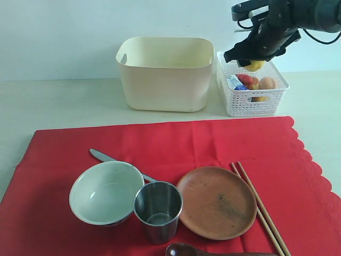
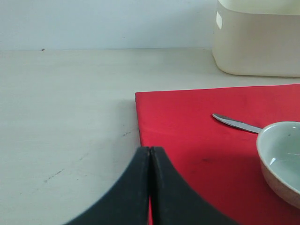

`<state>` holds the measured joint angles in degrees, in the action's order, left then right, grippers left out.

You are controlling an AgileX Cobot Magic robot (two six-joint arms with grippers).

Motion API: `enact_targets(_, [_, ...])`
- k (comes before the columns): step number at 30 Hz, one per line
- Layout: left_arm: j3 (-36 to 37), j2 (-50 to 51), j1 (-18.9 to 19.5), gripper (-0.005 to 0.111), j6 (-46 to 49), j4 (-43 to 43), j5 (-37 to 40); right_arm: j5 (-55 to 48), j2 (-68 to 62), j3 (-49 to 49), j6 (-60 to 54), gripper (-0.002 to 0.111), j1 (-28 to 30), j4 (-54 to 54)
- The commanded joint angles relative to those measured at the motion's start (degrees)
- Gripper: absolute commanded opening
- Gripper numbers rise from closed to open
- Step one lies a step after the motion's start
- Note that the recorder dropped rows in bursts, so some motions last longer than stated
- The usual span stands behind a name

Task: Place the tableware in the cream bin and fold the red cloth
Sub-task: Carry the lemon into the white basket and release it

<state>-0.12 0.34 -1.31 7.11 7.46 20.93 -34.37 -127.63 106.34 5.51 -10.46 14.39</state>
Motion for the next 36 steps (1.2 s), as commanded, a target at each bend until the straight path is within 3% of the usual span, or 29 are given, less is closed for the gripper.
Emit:
enact_targets(1, [0.1, -0.3, -0.4, 0.000, -0.1, 0.2, -0.6, 0.3, -5.3, 7.0, -0.1, 0.000, 2.2, -0.8])
enact_targets(12, [0.1, -0.3, -0.4, 0.000, -0.1, 0.2, -0.6, 0.5, -18.9, 25.0, -2.8, 0.000, 4.6, -0.8])
enact_targets(20, [0.1, -0.3, -0.4, 0.000, -0.1, 0.2, -0.6, 3.7, -23.8, 29.6, -6.1, 0.002, 4.5, -0.6])
enact_targets(23, [0.1, -0.3, -0.4, 0.000, -0.1, 0.2, -0.6, 4.6, -24.0, 29.6, -6.1, 0.017, 4.5, -0.6])
enact_targets(28, [0.1, -0.3, -0.4, 0.000, -0.1, 0.2, -0.6, 4.4, -24.0, 29.6, -5.9, 0.056, 4.5, -0.6])
enact_targets(31, [0.1, -0.3, -0.4, 0.000, -0.1, 0.2, -0.6, 3.9, -23.8, 29.6, -5.9, 0.073, 4.5, -0.6])
enact_targets(36, [0.1, -0.3, -0.4, 0.000, -0.1, 0.2, -0.6, 1.1, -22.3, 29.6, -5.5, 0.079, 4.5, -0.6])
